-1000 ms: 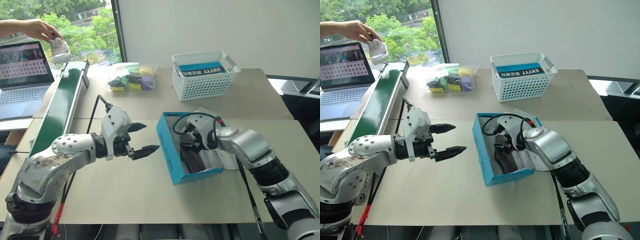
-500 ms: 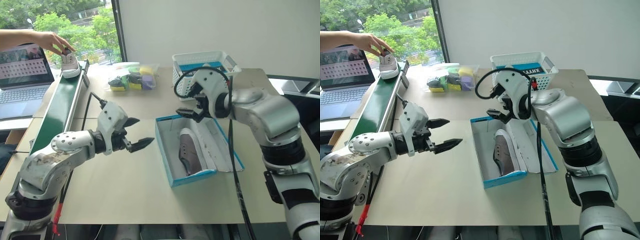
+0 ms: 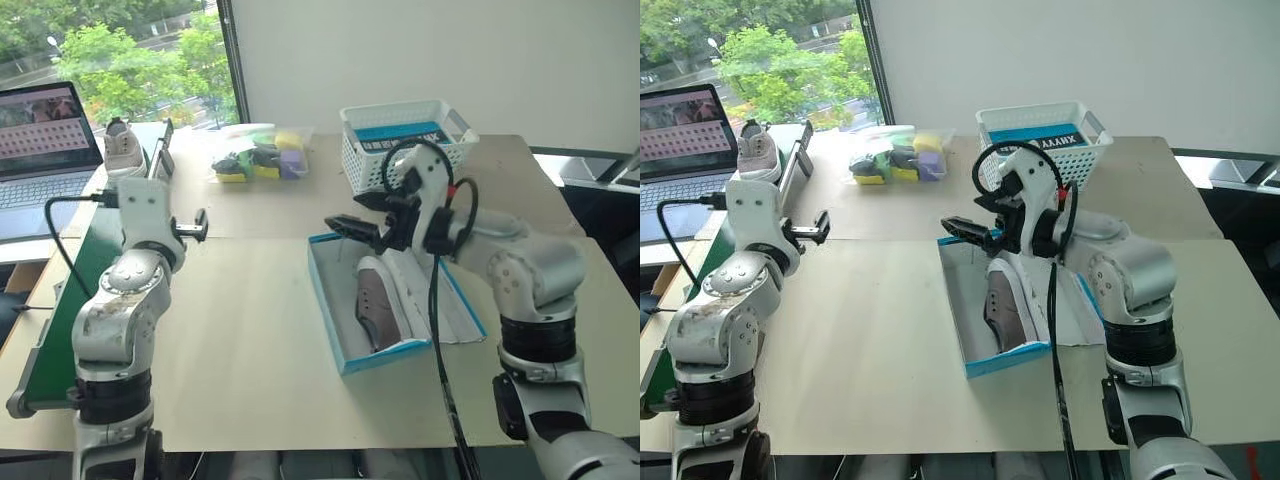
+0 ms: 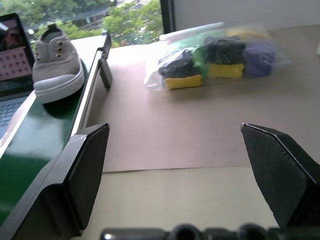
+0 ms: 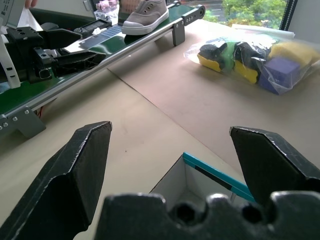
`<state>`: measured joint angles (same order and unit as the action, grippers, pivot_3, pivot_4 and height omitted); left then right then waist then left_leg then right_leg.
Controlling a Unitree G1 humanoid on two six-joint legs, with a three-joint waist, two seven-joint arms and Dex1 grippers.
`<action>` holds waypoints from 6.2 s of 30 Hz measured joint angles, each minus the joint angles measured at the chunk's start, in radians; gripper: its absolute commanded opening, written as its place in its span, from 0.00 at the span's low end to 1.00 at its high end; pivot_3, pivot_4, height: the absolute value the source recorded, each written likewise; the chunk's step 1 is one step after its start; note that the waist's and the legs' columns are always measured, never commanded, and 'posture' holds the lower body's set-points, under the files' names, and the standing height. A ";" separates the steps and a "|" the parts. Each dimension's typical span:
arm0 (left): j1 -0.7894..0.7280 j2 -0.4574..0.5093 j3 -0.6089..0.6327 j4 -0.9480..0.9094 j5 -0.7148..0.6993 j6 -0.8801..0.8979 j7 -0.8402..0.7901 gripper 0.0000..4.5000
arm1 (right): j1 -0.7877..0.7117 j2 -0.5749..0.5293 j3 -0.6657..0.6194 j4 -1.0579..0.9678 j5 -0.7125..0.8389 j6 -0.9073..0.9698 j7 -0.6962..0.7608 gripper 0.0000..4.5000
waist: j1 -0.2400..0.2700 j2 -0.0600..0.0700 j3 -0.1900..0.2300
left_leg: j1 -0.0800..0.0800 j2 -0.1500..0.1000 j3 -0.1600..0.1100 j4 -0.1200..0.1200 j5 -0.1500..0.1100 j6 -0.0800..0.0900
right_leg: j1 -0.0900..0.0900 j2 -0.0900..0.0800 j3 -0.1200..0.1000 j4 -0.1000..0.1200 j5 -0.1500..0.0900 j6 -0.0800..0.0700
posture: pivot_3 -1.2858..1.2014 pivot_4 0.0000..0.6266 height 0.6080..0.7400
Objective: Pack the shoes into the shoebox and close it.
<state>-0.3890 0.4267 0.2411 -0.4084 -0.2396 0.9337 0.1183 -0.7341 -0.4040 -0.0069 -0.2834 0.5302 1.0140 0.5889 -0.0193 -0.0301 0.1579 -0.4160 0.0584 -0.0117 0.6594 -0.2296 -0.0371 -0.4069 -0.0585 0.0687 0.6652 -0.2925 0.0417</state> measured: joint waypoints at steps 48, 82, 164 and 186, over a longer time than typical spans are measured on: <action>-0.274 0.175 0.372 0.723 -0.038 0.046 -0.071 0.00 | 0.086 -0.061 0.068 -0.098 0.031 -0.051 0.000 1.00 | 0.006 0.000 0.000 | 0.003 -0.003 -0.004 0.001 0.002 -0.001 | 0.001 -0.001 -0.002 0.008 0.000 0.000 | 0.52 0.24 1.00; -0.389 -0.419 -0.141 0.079 -0.331 0.042 -0.133 0.00 | -0.196 0.264 -0.450 0.214 0.447 0.070 -0.551 1.00 | -0.012 -0.001 0.000 | -0.003 -0.005 -0.006 0.000 0.002 0.000 | 0.000 -0.002 -0.002 0.008 0.000 0.000 | 0.52 0.24 1.00; -0.237 0.117 -0.147 0.002 -0.429 0.157 -0.459 0.56 | 0.021 -0.056 0.433 0.218 -0.099 0.043 -0.265 0.61 | -0.024 0.003 0.003 | 0.014 -0.007 -0.012 0.000 0.003 0.002 | 0.018 0.001 -0.001 -0.001 0.000 0.000 | 0.52 0.24 1.00; -0.190 0.227 -0.267 -0.020 -0.421 0.102 -0.700 0.56 | -0.052 -0.152 -0.086 -0.016 0.126 0.470 -0.139 0.69 | -0.014 0.007 0.006 | -0.006 -0.009 -0.014 0.000 0.003 0.002 | 0.000 0.000 -0.001 -0.001 0.000 0.001 | 0.52 0.24 1.00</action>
<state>-0.5795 0.6534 -0.0254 -0.4282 -0.6607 1.0356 -0.5818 -0.7857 -0.5561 -0.0930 -0.2994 0.6566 1.4840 0.4497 -0.0333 -0.0233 0.1639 -0.4217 0.0495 -0.0262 0.6589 -0.2263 -0.0352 -0.4069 -0.0587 0.0680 0.6640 -0.2926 0.0423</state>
